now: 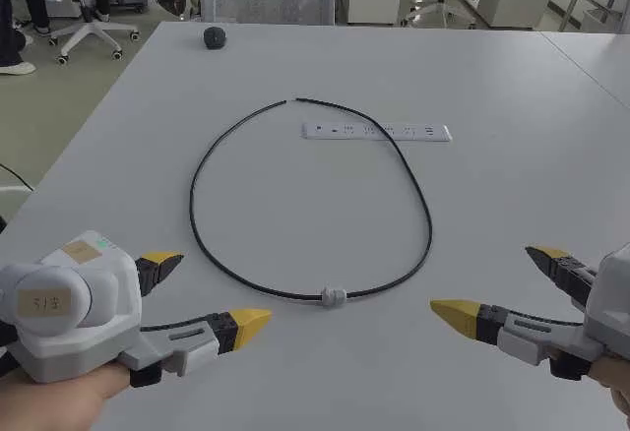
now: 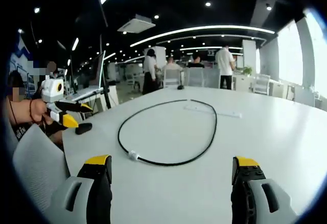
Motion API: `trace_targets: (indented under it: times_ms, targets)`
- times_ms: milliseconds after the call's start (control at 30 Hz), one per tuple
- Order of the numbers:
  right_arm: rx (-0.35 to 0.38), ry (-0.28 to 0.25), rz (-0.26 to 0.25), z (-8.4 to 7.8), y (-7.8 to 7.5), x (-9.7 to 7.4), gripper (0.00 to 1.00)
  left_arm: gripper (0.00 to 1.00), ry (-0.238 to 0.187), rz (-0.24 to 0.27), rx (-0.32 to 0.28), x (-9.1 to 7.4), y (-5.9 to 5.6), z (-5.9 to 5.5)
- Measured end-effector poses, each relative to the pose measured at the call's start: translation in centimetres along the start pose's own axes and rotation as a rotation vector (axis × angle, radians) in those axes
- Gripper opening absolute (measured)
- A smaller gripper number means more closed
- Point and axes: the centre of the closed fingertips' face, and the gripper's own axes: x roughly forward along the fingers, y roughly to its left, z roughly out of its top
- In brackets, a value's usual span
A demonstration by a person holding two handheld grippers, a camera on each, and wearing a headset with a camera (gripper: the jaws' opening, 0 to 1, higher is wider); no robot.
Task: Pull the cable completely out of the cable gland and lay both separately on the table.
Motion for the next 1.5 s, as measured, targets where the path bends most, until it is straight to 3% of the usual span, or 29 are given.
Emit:
trace_targets:
  times_ms: [867,1500]
  targets:
    - [-0.003,0.011,0.006,-0.16,0.09,0.2,0.99,0.77,0.017,-0.015,0.012,0.43,0.09,-0.47]
    - [-0.021,0.028,0.02,-0.28,0.0,0.26,0.98,0.76,0.02,-0.028,0.033,0.91,0.05,-0.07]
